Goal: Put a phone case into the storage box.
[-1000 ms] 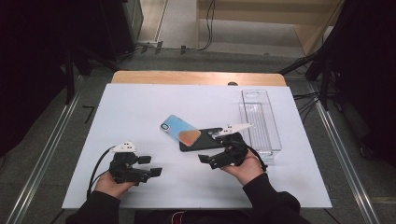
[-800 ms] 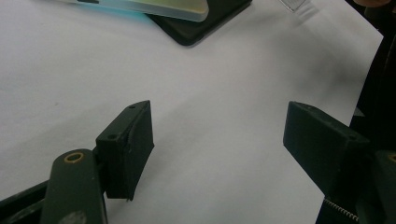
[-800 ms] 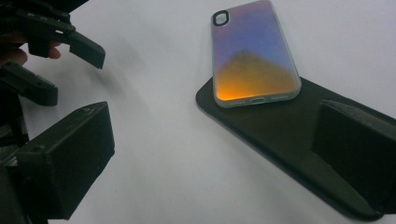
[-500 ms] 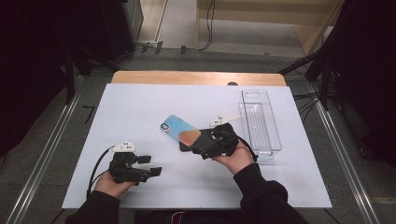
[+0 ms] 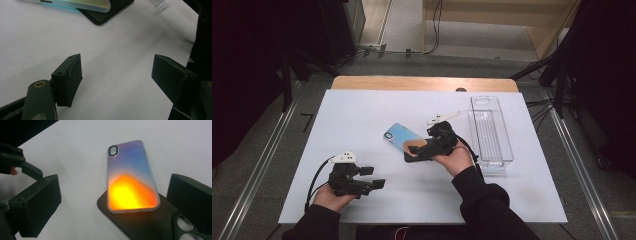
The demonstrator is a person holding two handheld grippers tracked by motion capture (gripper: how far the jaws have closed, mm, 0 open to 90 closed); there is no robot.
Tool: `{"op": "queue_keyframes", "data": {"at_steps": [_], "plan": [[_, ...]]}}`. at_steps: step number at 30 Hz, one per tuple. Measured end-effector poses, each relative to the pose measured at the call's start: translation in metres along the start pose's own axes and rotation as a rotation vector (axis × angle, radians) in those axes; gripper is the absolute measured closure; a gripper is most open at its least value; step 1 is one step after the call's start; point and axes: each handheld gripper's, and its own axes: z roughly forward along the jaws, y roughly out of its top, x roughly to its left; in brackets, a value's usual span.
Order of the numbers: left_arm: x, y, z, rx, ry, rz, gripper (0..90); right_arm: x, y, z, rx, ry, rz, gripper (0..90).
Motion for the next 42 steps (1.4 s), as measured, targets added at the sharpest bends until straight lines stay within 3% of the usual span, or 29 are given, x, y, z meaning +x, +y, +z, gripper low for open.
{"op": "queue_keyframes", "data": {"at_steps": [5,9,25,42], "plan": [[0.0,0.0,0.0,0.002,-0.001,0.0,24.8,-0.002,0.008,0.01,0.0,0.004,0.006,0.0],[0.0,0.0,0.0,0.003,-0.002,-0.001,24.8,-0.003,0.014,0.018,-0.005,-0.004,-0.018,0.0],[0.001,0.0,-0.001,-0.003,-0.011,-0.011,24.8,-0.004,0.039,0.048,0.007,-0.005,-0.009,0.0],[0.002,-0.001,-0.001,-0.015,-0.013,-0.012,24.8,-0.008,0.034,0.06,0.031,-0.023,-0.014,0.0]]}}
